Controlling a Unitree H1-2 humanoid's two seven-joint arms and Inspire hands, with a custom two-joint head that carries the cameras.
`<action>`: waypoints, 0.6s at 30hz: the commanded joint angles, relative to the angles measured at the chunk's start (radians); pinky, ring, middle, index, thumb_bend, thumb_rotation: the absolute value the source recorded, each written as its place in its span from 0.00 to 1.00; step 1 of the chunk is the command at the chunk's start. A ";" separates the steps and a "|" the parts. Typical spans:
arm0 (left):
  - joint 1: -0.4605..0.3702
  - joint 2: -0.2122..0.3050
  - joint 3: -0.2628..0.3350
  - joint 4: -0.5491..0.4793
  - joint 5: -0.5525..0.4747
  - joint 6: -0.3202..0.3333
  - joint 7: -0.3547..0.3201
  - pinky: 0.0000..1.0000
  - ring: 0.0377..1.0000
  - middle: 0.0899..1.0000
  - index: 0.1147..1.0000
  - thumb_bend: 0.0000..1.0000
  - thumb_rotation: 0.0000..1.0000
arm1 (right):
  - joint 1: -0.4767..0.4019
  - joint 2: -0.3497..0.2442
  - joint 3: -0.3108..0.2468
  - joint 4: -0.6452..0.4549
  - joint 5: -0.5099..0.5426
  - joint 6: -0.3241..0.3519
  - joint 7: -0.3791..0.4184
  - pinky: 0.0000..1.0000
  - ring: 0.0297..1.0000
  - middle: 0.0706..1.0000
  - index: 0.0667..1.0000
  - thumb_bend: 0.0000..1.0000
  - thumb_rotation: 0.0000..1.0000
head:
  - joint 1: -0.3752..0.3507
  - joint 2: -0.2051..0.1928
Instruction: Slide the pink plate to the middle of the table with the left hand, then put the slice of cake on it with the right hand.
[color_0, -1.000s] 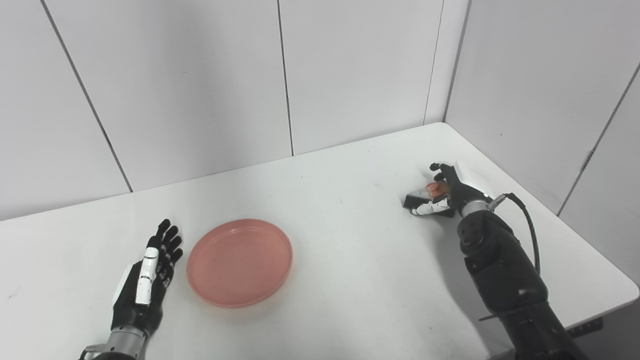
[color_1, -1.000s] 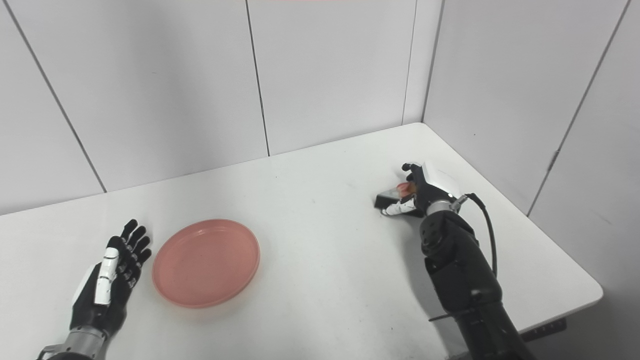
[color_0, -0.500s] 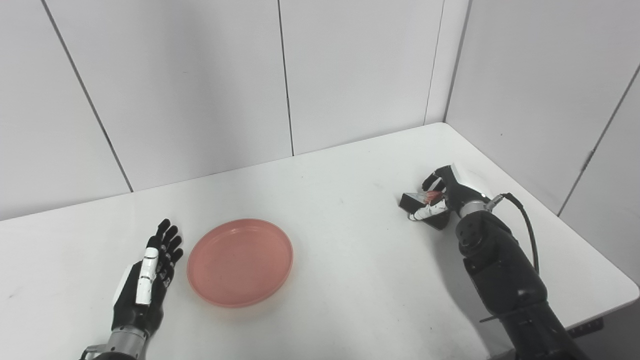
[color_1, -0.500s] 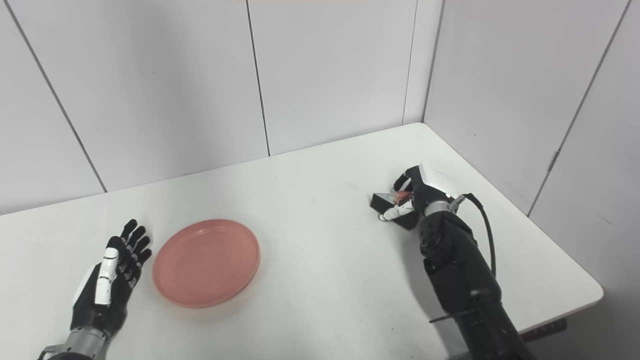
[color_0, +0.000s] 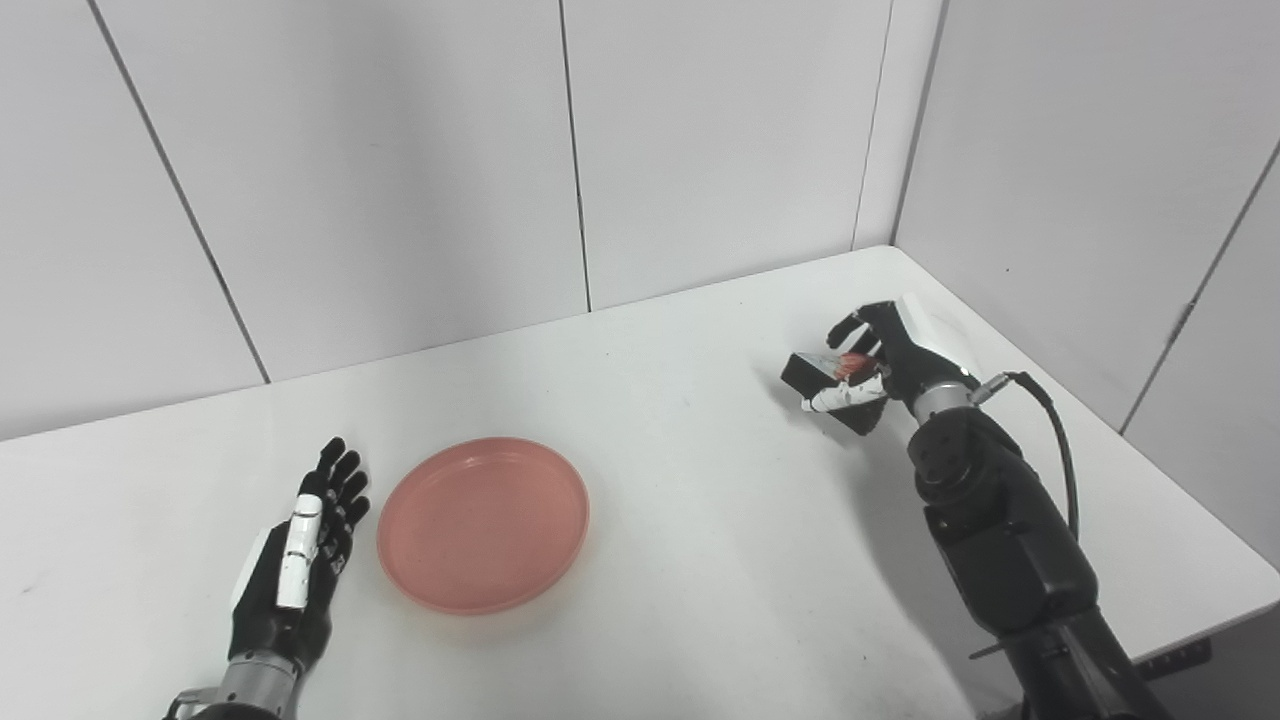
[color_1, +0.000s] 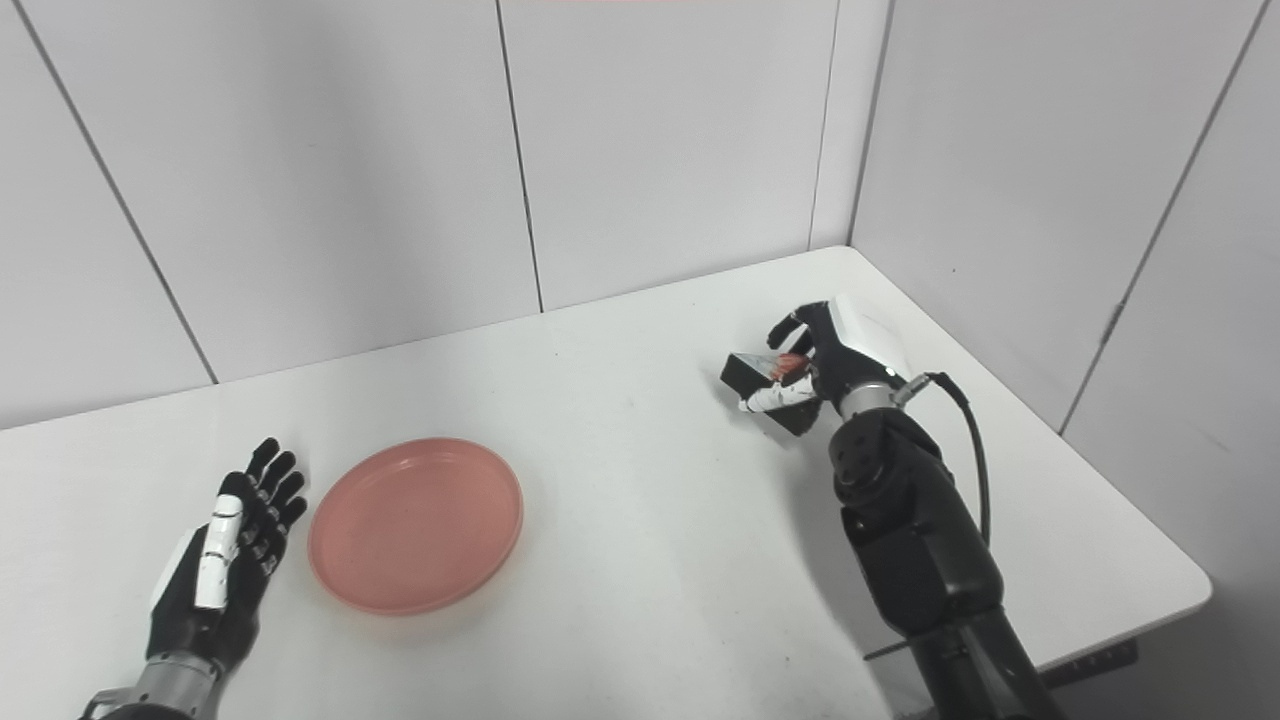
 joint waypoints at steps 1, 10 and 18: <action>0.008 -0.016 -0.013 -0.020 0.028 -0.023 0.017 1.00 1.00 1.00 1.00 0.55 1.00 | -0.034 -0.023 0.007 -0.057 0.021 -0.020 -0.020 0.28 0.33 0.39 0.51 0.52 0.00 | 0.016 0.002; 0.021 -0.039 -0.030 -0.057 0.047 -0.001 0.040 1.00 1.00 1.00 1.00 0.52 1.00 | -0.037 0.012 0.071 -0.138 0.049 -0.013 -0.022 0.29 0.34 0.40 0.51 0.52 0.00 | 0.059 0.006; 0.023 -0.054 -0.036 -0.052 0.061 -0.021 0.054 1.00 1.00 1.00 1.00 0.53 1.00 | -0.015 0.060 0.160 -0.190 0.048 -0.054 -0.043 0.30 0.35 0.40 0.51 0.52 0.00 | 0.077 0.004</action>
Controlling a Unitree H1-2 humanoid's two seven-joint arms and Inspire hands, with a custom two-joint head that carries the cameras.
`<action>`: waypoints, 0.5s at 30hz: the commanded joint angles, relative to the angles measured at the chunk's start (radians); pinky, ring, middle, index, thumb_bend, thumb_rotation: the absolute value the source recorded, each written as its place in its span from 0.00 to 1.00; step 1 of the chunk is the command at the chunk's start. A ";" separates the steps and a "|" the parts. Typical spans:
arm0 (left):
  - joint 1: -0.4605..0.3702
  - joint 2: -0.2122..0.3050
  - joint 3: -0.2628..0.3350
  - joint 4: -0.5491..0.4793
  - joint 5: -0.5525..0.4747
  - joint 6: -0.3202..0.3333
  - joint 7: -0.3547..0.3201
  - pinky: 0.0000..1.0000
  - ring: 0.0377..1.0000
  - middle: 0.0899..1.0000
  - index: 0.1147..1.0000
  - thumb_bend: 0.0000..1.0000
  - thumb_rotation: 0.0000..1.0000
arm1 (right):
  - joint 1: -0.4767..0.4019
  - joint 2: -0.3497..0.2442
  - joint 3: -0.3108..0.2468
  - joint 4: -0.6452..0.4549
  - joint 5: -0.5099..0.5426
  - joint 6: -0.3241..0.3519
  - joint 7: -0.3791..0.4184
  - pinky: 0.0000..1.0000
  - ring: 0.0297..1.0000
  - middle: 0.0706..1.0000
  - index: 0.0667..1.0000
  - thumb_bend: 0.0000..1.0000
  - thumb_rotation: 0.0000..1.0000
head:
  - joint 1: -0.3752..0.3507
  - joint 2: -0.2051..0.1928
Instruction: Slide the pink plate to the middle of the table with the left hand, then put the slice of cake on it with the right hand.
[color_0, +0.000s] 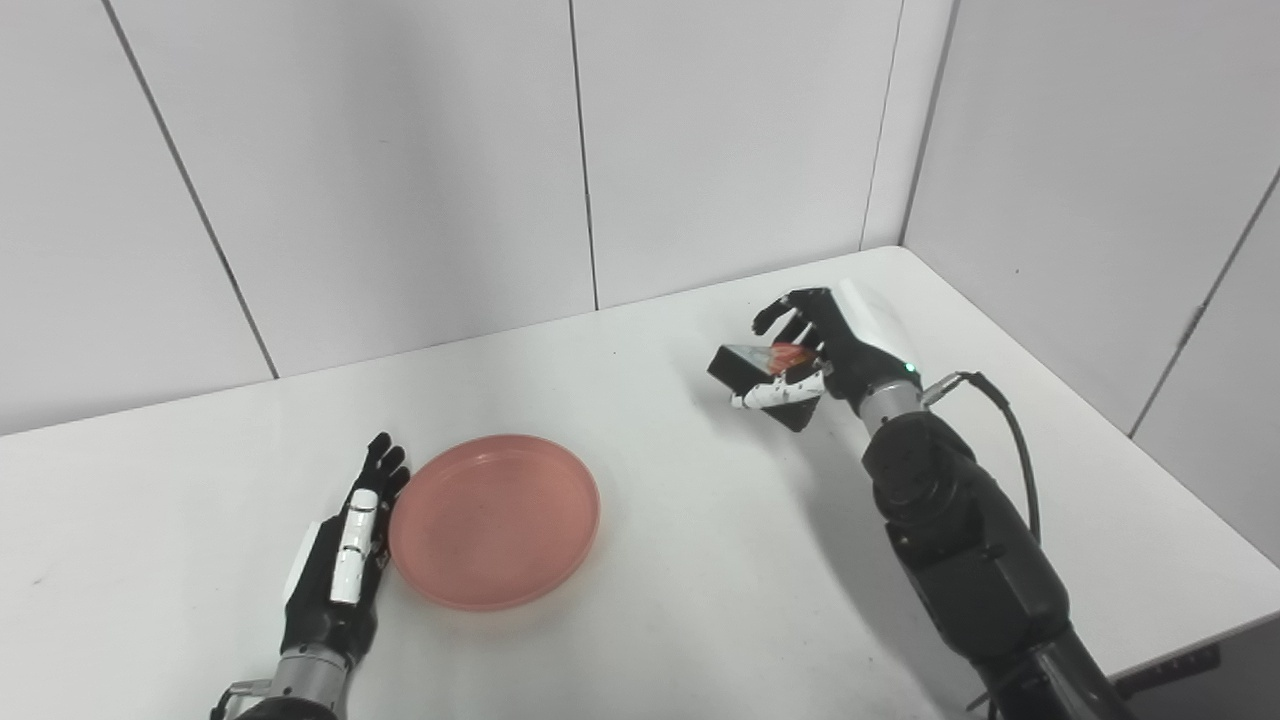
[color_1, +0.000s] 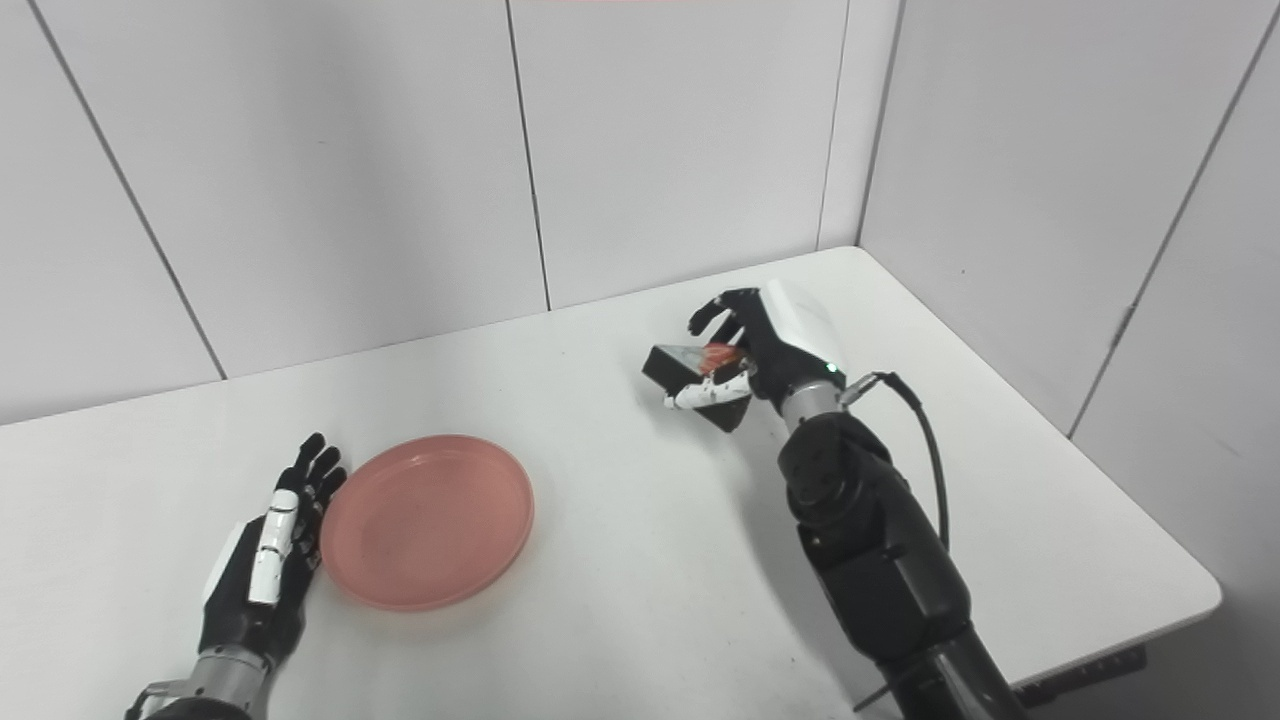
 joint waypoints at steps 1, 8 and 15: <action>-0.006 -0.009 -0.006 -0.001 0.005 -0.024 0.005 1.00 1.00 1.00 1.00 0.53 1.00 | -0.021 0.005 0.012 -0.043 -0.006 -0.047 -0.030 0.29 0.34 0.40 0.51 0.52 0.00 | 0.006 -0.002; -0.001 -0.029 -0.015 -0.016 0.011 -0.007 0.012 1.00 1.00 1.00 1.00 0.54 1.00 | 0.004 0.018 0.046 -0.043 0.015 -0.128 -0.047 0.27 0.32 0.40 0.50 0.52 0.00 | 0.031 -0.004; -0.008 -0.043 -0.029 0.006 0.017 -0.021 0.004 1.00 1.00 1.00 1.00 0.56 1.00 | 0.021 0.019 0.094 -0.055 0.017 -0.163 -0.035 0.27 0.33 0.40 0.51 0.52 0.00 | 0.079 0.004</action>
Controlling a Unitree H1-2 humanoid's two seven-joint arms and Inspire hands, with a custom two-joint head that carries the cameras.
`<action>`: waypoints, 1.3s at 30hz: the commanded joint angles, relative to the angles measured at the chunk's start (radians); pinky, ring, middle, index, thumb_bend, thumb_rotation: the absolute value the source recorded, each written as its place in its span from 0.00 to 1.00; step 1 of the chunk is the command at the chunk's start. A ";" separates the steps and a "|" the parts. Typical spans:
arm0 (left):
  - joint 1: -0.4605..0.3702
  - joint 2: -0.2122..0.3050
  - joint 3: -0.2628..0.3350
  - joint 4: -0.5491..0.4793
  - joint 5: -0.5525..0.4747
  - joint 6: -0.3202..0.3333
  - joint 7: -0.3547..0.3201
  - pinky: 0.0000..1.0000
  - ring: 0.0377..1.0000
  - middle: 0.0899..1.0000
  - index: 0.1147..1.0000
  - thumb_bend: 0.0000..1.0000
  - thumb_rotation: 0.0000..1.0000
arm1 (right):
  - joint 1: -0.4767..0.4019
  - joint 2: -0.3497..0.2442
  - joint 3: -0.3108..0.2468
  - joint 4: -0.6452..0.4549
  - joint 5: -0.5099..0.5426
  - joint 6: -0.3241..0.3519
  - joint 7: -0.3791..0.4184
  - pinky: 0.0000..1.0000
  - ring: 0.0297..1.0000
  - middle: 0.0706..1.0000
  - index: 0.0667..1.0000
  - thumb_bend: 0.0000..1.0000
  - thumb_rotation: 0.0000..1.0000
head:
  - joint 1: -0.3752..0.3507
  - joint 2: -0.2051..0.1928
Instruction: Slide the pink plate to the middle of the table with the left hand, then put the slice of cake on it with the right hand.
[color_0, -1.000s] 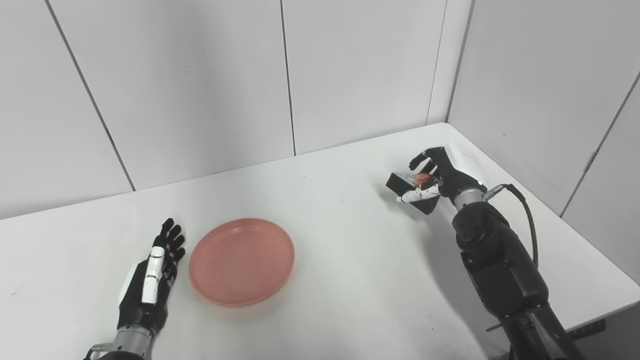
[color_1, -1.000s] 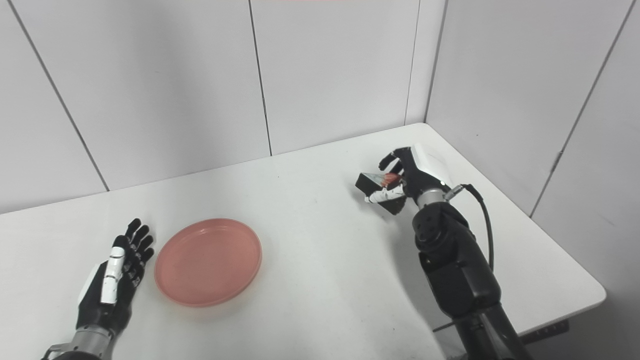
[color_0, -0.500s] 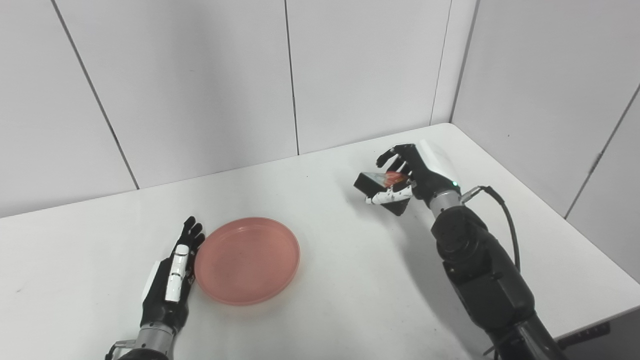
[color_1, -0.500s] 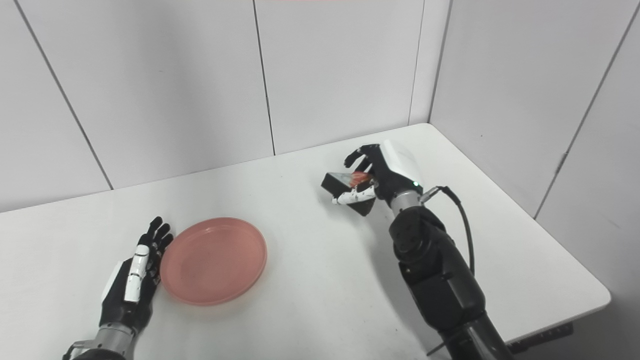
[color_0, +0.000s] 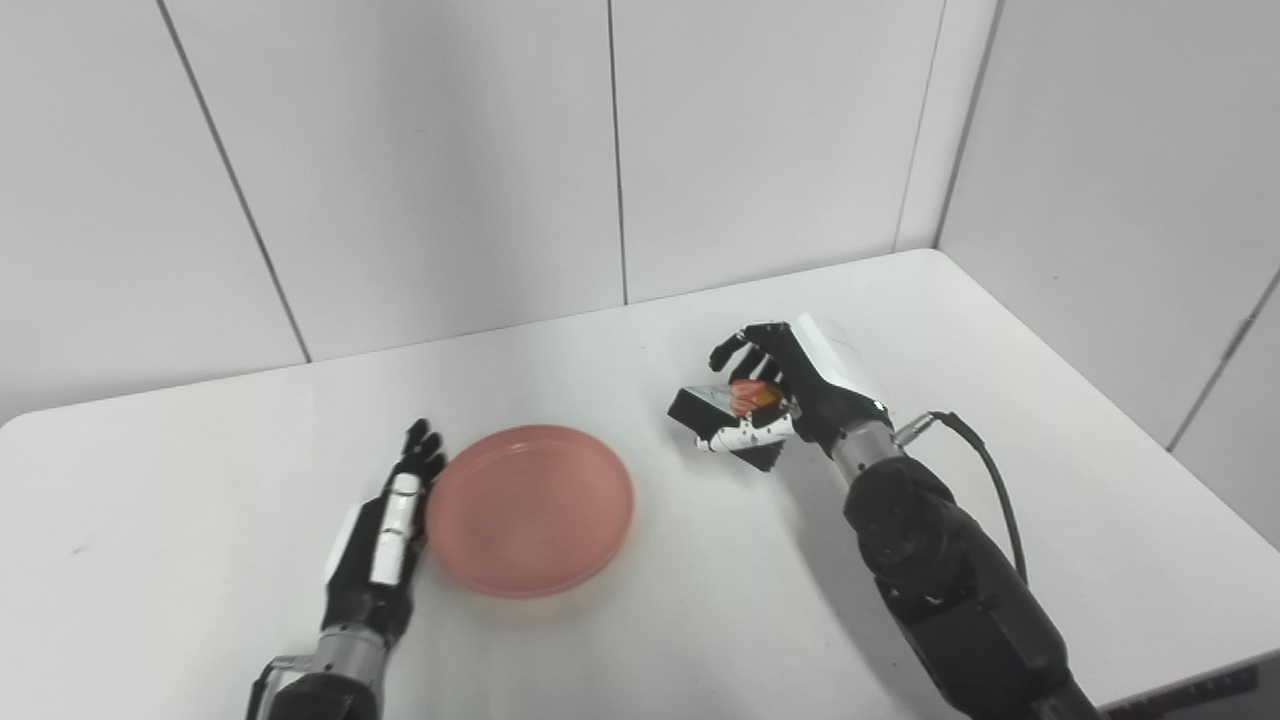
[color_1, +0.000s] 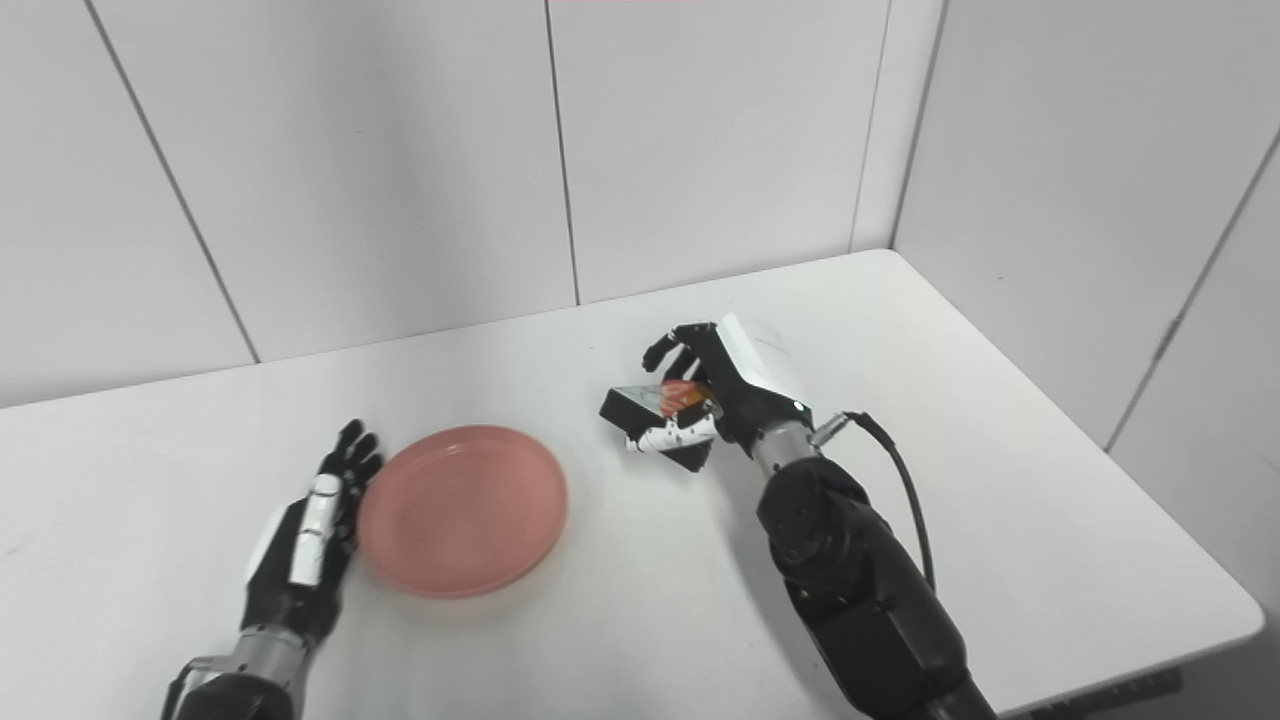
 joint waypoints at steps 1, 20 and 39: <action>-0.013 -0.013 -0.007 0.017 0.007 -0.028 0.002 1.00 1.00 1.00 1.00 0.57 1.00 | -0.028 -0.007 0.006 -0.054 -0.001 -0.043 0.000 0.27 0.32 0.40 0.51 0.52 0.00 | 0.018 0.001; -0.022 -0.086 -0.044 0.022 0.106 -0.016 0.102 1.00 1.00 1.00 1.00 0.61 1.00 | -0.064 0.018 0.073 -0.085 0.066 -0.087 0.076 0.25 0.31 0.44 0.45 0.52 0.00 | 0.158 0.031; -0.025 -0.111 -0.064 0.035 0.152 -0.053 0.155 1.00 1.00 1.00 1.00 0.63 1.00 | -0.159 0.089 0.163 0.105 0.025 -0.190 0.047 0.27 0.32 0.42 0.47 0.52 0.00 | 0.221 0.046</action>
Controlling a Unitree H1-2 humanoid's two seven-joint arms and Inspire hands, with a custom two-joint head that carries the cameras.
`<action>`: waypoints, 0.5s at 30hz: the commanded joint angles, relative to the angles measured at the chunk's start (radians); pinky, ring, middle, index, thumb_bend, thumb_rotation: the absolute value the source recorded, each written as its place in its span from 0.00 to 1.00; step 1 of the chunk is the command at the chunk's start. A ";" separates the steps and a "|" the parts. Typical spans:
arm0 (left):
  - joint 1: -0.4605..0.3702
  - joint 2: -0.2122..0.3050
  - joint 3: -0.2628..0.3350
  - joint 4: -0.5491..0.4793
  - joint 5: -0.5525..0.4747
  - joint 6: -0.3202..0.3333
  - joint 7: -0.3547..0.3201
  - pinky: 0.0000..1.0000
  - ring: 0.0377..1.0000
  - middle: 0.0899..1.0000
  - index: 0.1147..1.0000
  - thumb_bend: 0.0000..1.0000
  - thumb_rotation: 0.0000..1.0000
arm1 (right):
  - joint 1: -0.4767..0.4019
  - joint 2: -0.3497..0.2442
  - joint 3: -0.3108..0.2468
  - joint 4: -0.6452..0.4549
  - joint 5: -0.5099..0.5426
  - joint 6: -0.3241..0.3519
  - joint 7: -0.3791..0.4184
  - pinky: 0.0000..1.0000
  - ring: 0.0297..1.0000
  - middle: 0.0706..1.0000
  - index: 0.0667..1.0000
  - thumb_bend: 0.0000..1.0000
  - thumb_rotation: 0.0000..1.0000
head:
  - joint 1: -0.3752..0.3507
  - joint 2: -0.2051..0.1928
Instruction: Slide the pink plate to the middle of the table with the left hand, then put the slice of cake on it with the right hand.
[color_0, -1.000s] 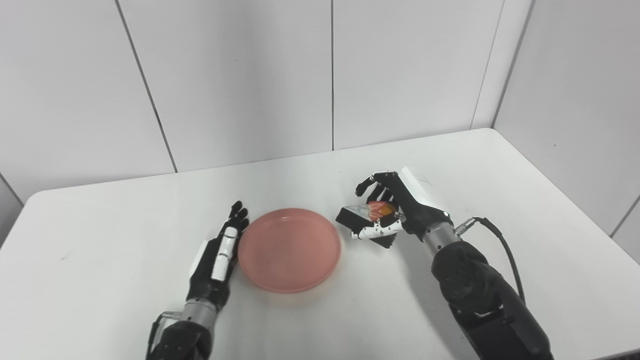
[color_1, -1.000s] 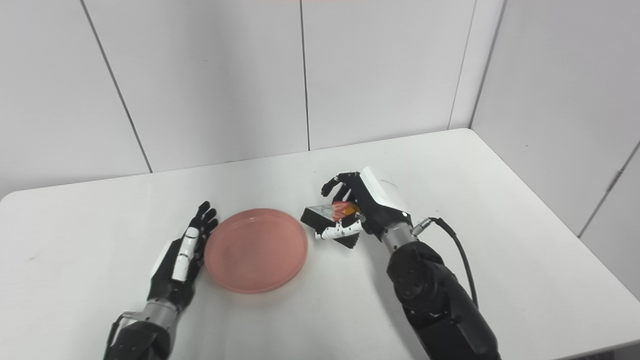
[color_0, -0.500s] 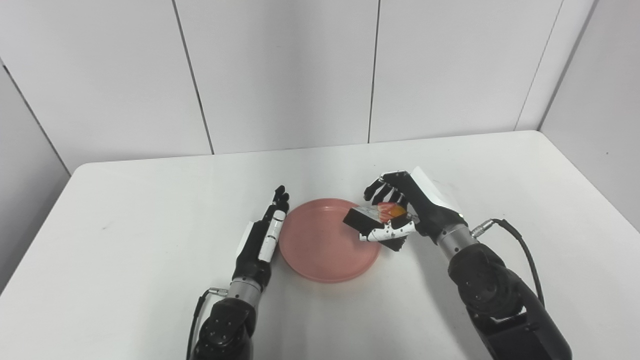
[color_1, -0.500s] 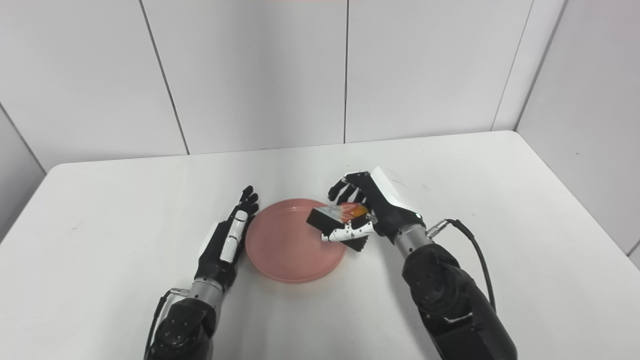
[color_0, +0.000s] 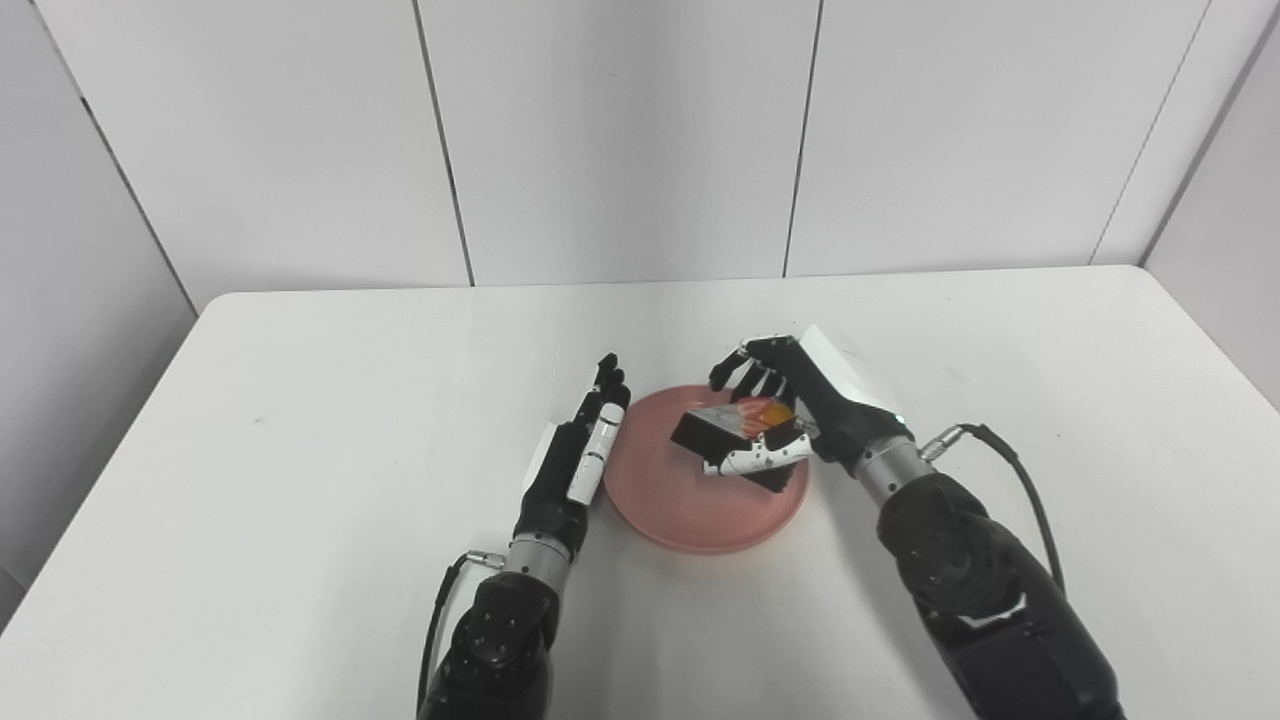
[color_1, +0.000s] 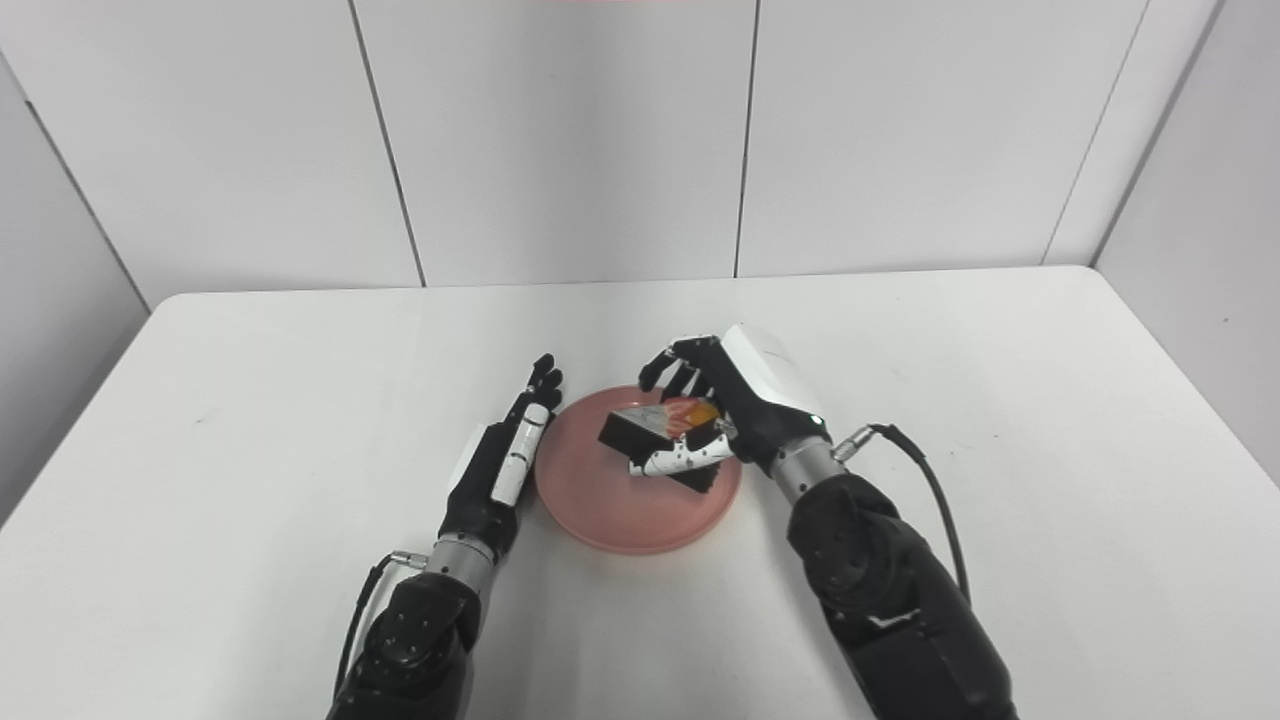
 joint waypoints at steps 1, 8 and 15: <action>-0.012 -0.012 -0.011 0.007 0.012 -0.036 0.003 1.00 1.00 1.00 1.00 0.64 1.00 | -0.063 0.007 0.003 0.007 -0.014 -0.065 -0.030 0.26 0.32 0.43 0.46 0.52 0.00 | -0.001 0.000; -0.011 -0.012 -0.013 0.002 0.013 -0.029 0.005 0.99 1.00 1.00 1.00 0.61 1.00 | -0.081 0.012 0.030 0.087 -0.045 -0.111 -0.048 0.22 0.28 0.44 0.45 0.53 0.00 | 0.003 -0.005; -0.011 -0.011 -0.013 0.002 0.018 -0.028 0.009 0.99 1.00 1.00 1.00 0.61 1.00 | -0.094 0.022 0.052 0.192 -0.067 -0.167 -0.087 0.17 0.22 0.43 0.45 0.53 0.00 | 0.009 -0.009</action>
